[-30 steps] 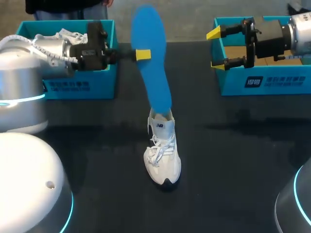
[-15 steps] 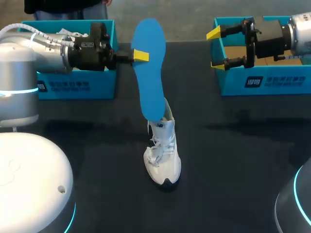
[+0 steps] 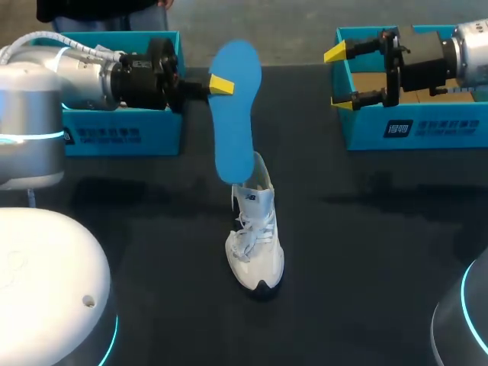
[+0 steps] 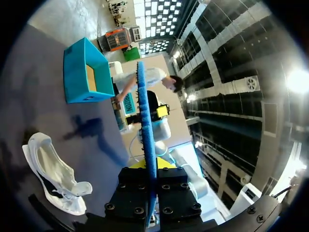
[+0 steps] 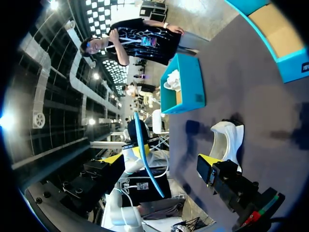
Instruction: Take the shoe out of the shoebox, open the shoe tongue, remove and reinsert the insole, then place the shoe into the shoebox
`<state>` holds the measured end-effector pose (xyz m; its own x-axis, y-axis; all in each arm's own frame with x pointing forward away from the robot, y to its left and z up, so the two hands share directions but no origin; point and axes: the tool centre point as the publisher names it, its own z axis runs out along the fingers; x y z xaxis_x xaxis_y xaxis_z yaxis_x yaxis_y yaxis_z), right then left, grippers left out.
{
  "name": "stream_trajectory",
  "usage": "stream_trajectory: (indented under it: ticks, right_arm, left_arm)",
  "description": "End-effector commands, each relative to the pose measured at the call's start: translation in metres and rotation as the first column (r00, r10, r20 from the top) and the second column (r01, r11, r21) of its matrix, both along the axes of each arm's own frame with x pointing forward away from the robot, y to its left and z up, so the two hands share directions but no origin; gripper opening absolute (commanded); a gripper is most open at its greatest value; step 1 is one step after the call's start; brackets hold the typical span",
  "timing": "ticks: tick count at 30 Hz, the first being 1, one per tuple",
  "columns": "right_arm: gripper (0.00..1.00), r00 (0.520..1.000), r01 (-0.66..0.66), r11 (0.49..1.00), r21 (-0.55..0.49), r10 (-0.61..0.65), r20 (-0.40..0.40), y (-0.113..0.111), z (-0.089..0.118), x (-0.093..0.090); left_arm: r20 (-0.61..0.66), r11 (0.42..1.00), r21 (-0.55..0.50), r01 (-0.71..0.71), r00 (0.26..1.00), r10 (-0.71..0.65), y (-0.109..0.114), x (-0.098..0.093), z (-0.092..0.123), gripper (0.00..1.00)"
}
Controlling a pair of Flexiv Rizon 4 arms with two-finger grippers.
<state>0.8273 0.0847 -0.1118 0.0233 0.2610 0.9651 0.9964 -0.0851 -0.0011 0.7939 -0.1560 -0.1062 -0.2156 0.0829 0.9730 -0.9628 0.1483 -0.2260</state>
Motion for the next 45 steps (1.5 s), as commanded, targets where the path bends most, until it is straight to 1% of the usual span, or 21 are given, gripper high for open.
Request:
stream_trajectory:
  ticks: [1,4,6,8,9,10,16,20,24,34,36,39,43,45]
  right_arm:
    - [1.0,1.0,-0.005,0.998,-0.07,0.005,-0.009,0.007,0.006,0.002]
    - [1.0,1.0,0.008,0.993,-0.122,-0.008,-0.003,0.01,0.012,0.0]
    - [1.0,1.0,0.015,0.984,-0.176,-0.018,-0.017,0.014,0.017,0.0]
    - [1.0,1.0,0.015,0.981,-0.196,-0.018,-0.01,0.017,0.021,-0.001]
    - [1.0,1.0,0.017,0.979,-0.203,-0.019,-0.009,0.018,0.023,-0.002]
    - [1.0,1.0,0.016,0.977,-0.212,-0.017,-0.004,0.019,0.025,-0.002]
    - [1.0,1.0,0.021,0.968,-0.251,-0.019,0.011,0.022,0.032,-0.005]
    - [1.0,1.0,0.026,0.951,-0.309,-0.022,0.016,0.024,0.04,-0.008]
    - [1.0,0.999,0.031,0.928,-0.37,-0.026,0.019,0.03,0.049,-0.011]
    - [1.0,0.999,0.037,0.853,-0.52,-0.025,0.029,0.051,0.074,-0.018]
    - [1.0,0.999,0.042,0.826,-0.563,-0.034,0.024,0.057,0.078,-0.02]
    - [1.0,0.999,0.035,0.792,-0.61,-0.033,0.016,0.068,0.081,-0.023]
    - [1.0,0.999,0.041,0.733,-0.679,-0.052,0.005,0.08,0.083,-0.026]
    - [1.0,0.998,0.042,0.723,-0.689,-0.058,0.0,0.084,0.083,-0.026]
  left_arm:
    - [-0.03,0.999,-0.039,-0.013,0.999,0.011,-0.004,0.005,-0.01,0.0]
    - [-0.048,0.999,-0.044,-0.023,0.999,0.021,-0.003,0.009,-0.011,0.0]
    - [-0.083,0.999,-0.029,-0.024,0.996,0.021,-0.003,0.012,-0.011,0.0]
    - [-0.124,1.0,0.009,-0.025,0.992,0.025,-0.003,0.015,-0.013,0.0]
    - [-0.129,1.0,0.01,-0.023,0.991,0.024,-0.004,0.016,-0.014,0.0]
    - [-0.144,0.999,0.006,-0.036,0.989,0.037,-0.004,0.017,-0.014,0.0]
    - [-0.203,1.0,-0.02,-0.008,0.979,0.003,-0.008,0.02,-0.016,0.0]
    - [-0.269,0.999,-0.02,0.031,0.962,-0.035,-0.01,0.023,-0.02,0.0]
    - [-0.297,0.999,-0.03,0.046,0.953,-0.053,-0.012,0.027,-0.025,0.0]
    - [-0.29,0.996,-0.044,0.073,0.954,-0.083,-0.017,0.035,-0.025,0.0]
    - [-0.288,0.996,-0.045,0.072,0.954,-0.082,-0.018,0.036,-0.025,0.0]
    - [-0.286,0.997,-0.04,0.067,0.955,-0.076,-0.019,0.037,-0.025,0.0]
    - [-0.286,0.997,-0.04,0.067,0.955,-0.076,-0.019,0.037,-0.025,0.0]
    - [-0.286,0.997,-0.04,0.067,0.955,-0.076,-0.019,0.037,-0.025,0.0]
